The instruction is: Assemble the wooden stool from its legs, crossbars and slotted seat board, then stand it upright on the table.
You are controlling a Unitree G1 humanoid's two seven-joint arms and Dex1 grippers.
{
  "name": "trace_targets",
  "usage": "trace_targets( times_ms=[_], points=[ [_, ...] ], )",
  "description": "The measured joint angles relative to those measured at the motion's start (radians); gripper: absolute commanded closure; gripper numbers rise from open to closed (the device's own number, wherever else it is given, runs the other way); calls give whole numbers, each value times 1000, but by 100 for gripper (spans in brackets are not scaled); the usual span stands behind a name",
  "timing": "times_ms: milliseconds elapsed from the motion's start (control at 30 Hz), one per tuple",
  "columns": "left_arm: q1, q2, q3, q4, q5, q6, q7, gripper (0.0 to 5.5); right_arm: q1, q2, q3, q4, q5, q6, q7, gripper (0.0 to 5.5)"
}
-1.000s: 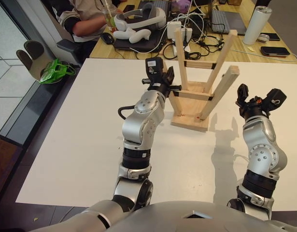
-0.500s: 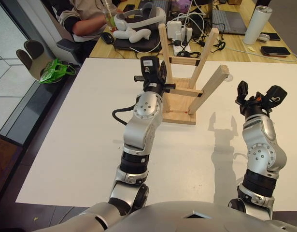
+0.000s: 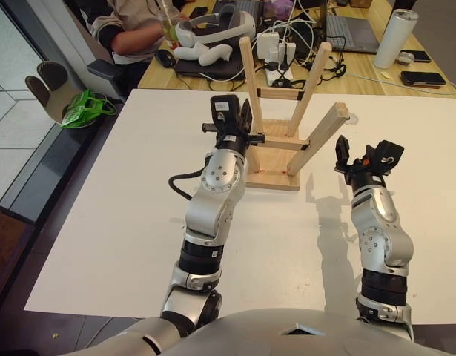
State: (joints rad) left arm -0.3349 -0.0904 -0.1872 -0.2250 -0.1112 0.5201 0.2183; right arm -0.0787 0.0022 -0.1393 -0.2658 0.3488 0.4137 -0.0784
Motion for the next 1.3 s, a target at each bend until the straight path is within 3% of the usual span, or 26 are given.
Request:
trace_targets(
  times_ms=[233, 500, 733, 867, 1000, 1200, 1300],
  points=[
    [-1, 0, -8, 17, -14, 8, -6, 272, 4, 2, 6, 0, -4, -1, 8, 135],
    [-25, -7, 35, 5, -39, 21, -4, 272, 5, 11, 5, 0, -4, -2, 8, 135],
    [-75, -8, 173, -130, -79, 116, -10, 272, 23, 20, -2, 0, -6, -11, 8, 135],
    [-230, 48, 287, -209, -133, 174, -29, 272, 24, 21, -5, 0, -14, -20, 7, 135],
    [-417, 100, 346, -145, -178, 208, -69, 272, 25, 22, -7, 2, -22, -29, 7, 135],
    [-471, 143, 332, 14, -183, 232, -139, 272, 24, 22, -1, 9, -24, -35, 9, 135],
    [-353, 152, 203, 29, -157, 327, -169, 272, 24, 21, 0, 9, -24, -35, 9, 135]
  ],
)
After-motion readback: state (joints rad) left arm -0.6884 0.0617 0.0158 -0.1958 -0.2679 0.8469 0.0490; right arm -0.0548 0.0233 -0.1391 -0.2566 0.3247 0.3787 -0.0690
